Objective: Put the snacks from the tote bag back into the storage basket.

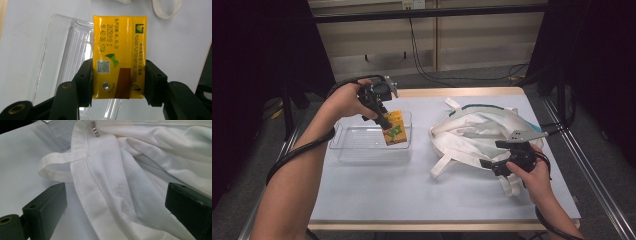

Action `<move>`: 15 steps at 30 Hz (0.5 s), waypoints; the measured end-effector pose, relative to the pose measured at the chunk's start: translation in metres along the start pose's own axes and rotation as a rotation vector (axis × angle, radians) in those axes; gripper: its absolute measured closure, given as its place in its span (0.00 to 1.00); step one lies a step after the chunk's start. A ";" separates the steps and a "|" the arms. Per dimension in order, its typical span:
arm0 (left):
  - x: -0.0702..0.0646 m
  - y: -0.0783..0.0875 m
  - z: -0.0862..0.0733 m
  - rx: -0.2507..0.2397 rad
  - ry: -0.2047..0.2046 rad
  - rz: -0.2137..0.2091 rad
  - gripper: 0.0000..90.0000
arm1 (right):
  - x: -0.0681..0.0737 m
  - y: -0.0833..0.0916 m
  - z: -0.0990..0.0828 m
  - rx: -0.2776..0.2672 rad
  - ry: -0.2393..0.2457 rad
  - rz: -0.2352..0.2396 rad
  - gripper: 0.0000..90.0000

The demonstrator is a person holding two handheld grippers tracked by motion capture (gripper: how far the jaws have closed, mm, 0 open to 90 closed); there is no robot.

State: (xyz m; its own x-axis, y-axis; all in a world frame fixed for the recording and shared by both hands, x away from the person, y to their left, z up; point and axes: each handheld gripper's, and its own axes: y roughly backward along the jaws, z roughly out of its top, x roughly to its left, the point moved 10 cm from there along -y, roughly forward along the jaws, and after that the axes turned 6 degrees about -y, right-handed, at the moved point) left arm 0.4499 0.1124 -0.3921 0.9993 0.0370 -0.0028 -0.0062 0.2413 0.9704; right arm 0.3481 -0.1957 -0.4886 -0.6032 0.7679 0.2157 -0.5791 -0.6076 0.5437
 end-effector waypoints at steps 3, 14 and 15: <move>0.000 -0.004 -0.001 0.003 -0.018 0.008 0.56 | 0.000 0.000 0.000 0.001 0.001 0.001 0.04; -0.004 -0.017 -0.004 0.013 -0.042 -0.032 0.55 | 0.001 0.001 0.001 -0.002 0.004 0.000 0.04; -0.004 -0.018 -0.004 0.011 -0.043 -0.031 0.55 | 0.001 0.001 0.001 -0.003 0.004 0.001 0.04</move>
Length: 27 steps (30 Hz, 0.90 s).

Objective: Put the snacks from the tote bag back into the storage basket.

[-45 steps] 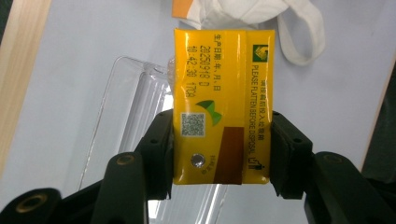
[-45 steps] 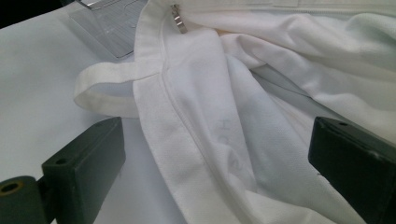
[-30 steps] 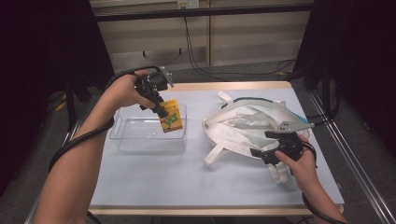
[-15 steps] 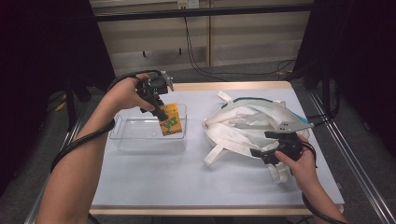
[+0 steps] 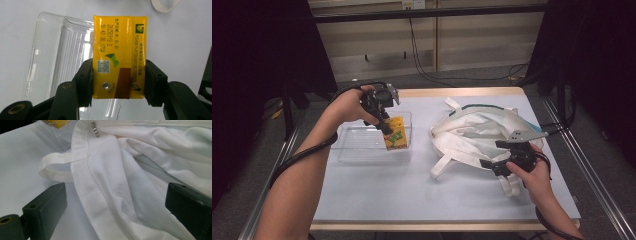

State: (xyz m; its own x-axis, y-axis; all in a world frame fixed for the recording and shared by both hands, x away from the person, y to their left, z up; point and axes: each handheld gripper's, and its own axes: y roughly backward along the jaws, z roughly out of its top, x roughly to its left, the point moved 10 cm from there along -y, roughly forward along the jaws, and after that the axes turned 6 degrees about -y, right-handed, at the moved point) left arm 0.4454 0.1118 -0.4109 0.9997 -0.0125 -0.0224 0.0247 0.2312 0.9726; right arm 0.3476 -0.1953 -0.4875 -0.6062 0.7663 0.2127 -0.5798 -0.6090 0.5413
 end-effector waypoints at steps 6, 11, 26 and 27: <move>-0.002 -0.009 -0.002 -0.002 -0.011 -0.011 0.55 | 0.000 0.000 0.000 0.000 -0.001 -0.001 0.04; -0.002 -0.015 -0.001 -0.005 -0.016 -0.015 0.55 | 0.000 0.000 0.000 0.001 0.001 0.000 0.04; -0.004 -0.038 -0.004 0.006 -0.041 -0.023 0.54 | 0.000 0.000 0.000 0.001 0.000 -0.002 0.04; -0.004 -0.039 -0.004 0.008 -0.051 -0.021 0.54 | 0.000 0.000 0.000 0.001 0.000 -0.003 0.04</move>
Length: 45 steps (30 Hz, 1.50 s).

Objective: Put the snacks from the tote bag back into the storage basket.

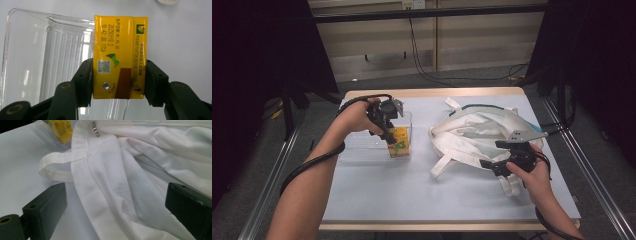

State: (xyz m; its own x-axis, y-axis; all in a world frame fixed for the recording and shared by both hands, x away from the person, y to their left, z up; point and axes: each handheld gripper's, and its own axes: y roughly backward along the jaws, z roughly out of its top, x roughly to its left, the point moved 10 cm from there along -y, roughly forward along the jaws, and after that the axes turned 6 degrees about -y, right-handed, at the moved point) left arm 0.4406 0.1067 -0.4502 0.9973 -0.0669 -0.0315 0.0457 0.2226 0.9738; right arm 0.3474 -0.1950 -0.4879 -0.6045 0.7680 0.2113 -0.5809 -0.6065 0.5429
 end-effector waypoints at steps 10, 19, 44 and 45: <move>-0.003 -0.010 -0.001 -0.011 0.009 -0.012 0.52 | 0.001 -0.001 0.000 0.005 0.003 0.001 0.04; -0.006 -0.018 -0.001 -0.026 0.071 -0.040 0.41 | 0.002 -0.001 0.000 0.004 0.007 0.004 0.04; -0.008 -0.008 -0.037 -0.145 0.298 -0.006 0.15 | 0.004 -0.001 0.001 0.004 0.008 0.004 0.04; -0.009 -0.008 -0.038 -0.154 0.307 0.000 0.15 | 0.004 -0.001 0.001 0.004 0.010 0.004 0.04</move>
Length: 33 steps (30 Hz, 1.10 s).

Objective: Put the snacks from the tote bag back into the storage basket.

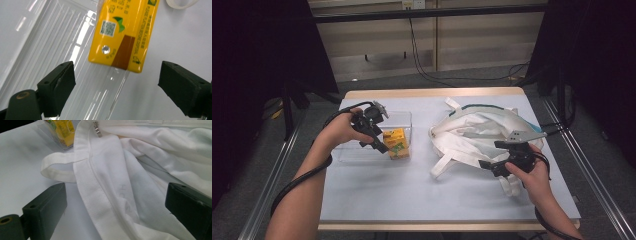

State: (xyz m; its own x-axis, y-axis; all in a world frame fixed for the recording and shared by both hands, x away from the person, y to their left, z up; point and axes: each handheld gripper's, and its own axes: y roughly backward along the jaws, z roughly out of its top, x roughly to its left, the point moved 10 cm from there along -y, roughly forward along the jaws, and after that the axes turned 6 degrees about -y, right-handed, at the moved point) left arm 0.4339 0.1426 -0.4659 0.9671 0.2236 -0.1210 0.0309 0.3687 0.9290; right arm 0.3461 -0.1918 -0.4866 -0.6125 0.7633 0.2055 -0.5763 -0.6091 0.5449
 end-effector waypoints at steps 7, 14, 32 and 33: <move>0.002 0.006 -0.009 -0.051 0.052 0.014 0.14 | 0.001 0.000 0.000 0.001 0.002 0.002 0.04; 0.002 0.007 -0.018 -0.089 0.079 0.027 0.13 | 0.002 0.000 0.000 0.001 0.002 0.005 0.04; -0.003 0.010 -0.034 -0.212 0.163 0.069 0.13 | 0.004 -0.001 -0.002 0.006 0.002 0.009 0.04; -0.003 0.010 -0.034 -0.223 0.170 0.074 0.13 | 0.004 -0.001 -0.002 0.005 0.003 0.009 0.04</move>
State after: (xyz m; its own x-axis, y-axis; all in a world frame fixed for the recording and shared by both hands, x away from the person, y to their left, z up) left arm 0.4222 0.1766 -0.4683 0.9080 0.3984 -0.1299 -0.1126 0.5305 0.8402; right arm 0.3430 -0.1885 -0.4877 -0.6192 0.7571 0.2085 -0.5678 -0.6150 0.5471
